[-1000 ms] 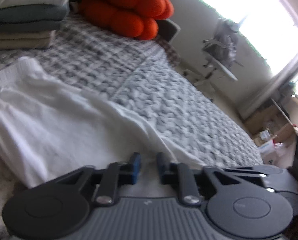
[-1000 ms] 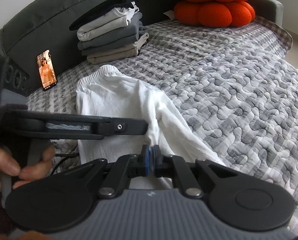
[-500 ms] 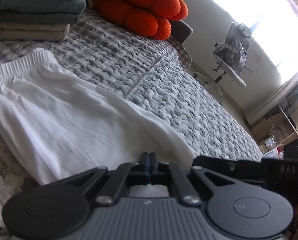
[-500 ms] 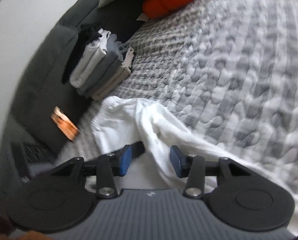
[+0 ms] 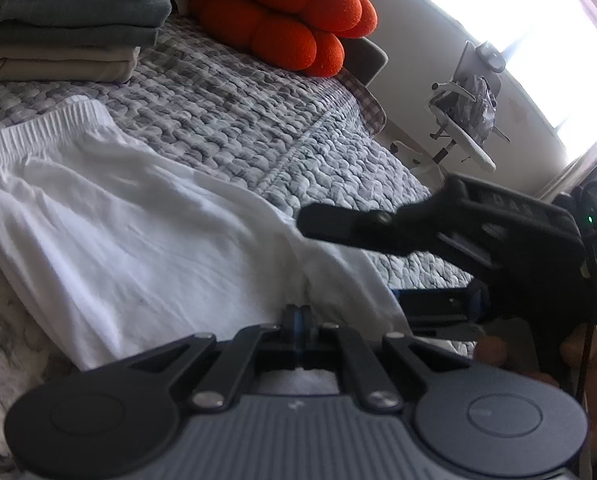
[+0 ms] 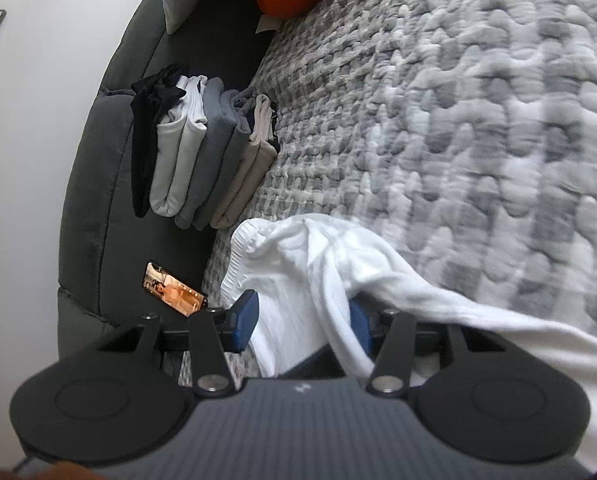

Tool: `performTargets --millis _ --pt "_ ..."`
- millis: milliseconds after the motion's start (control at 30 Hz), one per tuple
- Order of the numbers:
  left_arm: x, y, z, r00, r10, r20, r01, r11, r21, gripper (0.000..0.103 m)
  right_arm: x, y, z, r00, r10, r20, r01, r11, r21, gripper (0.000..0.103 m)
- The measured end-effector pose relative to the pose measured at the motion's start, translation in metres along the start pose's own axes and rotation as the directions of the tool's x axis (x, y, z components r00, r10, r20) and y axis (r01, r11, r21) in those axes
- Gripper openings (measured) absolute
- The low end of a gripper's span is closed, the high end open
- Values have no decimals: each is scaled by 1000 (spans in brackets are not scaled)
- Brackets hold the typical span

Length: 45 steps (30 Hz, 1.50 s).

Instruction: Fold clothes

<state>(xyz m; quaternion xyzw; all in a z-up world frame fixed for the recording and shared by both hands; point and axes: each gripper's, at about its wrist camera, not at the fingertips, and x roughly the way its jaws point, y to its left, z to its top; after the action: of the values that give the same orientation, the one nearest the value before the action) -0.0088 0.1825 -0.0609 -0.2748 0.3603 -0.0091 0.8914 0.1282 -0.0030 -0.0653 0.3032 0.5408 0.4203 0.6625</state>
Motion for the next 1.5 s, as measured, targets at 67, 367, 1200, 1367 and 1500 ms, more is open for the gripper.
performTargets --millis 67,367,1200,1367,1500 --pt "0 0 0 1000 -1 0 1 1000 0 1 1 1 1 1000 4 21 -4 1000 -6 52" --pt "0 -1 0 1000 -1 -1 1 1000 7 1 -20 -12 16 981 11 193 -20 999 44 52" --pt "-20 28 43 994 64 88 -63 998 -13 1 -1 21 -2 893 -273 357 422 783 -457 3" --pt "-23 59 62 985 132 115 -125 990 -68 1 2 20 -4 892 -280 355 430 770 -472 3" --pt "-21 81 71 981 156 117 -143 983 -113 1 2 18 -3 901 -278 333 411 791 -453 4"
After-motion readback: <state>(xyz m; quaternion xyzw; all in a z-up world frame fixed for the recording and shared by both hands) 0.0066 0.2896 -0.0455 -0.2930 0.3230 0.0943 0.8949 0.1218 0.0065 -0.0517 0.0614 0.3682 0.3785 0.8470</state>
